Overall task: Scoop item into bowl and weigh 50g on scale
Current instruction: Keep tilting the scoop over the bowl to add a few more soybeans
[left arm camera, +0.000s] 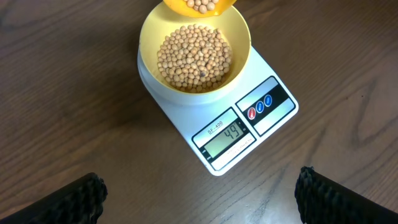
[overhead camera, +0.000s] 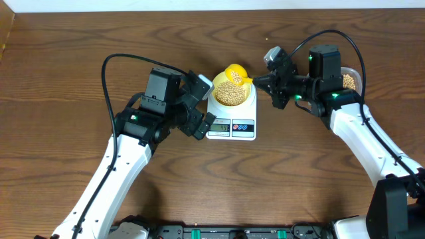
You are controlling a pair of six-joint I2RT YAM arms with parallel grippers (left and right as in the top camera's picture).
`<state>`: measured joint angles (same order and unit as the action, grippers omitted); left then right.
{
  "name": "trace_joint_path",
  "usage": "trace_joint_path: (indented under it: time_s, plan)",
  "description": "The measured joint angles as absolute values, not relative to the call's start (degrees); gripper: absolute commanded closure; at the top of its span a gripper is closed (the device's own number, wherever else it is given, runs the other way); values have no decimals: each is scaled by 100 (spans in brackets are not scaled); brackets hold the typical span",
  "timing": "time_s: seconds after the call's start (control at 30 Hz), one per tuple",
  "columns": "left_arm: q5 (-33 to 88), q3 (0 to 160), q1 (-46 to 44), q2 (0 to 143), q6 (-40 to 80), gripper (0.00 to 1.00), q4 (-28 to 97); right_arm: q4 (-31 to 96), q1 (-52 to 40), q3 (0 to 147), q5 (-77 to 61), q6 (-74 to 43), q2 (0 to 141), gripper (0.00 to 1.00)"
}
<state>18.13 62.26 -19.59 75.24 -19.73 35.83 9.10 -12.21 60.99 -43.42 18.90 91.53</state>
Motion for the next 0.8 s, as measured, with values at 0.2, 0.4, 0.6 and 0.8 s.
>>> trace_joint_path:
  time_s: [0.2, 0.4, 0.6, 0.8]
  plan:
    - [1813, 6226, -1959, 7526, -1973, 1, 3583, 910, -1221, 6099, -4342, 1892, 9153, 99]
    - [1813, 6226, -1959, 7526, -1973, 1, 3583, 910, -1221, 6099, -4235, 2001, 9153, 99]
    - [1813, 6226, -1959, 7526, -1973, 1, 3583, 910, -1219, 6099, -4167, 2016, 9153, 99]
    - [1813, 6226, -1959, 7526, -1973, 1, 3583, 910, -1221, 6099, -4152, 2018, 9153, 99]
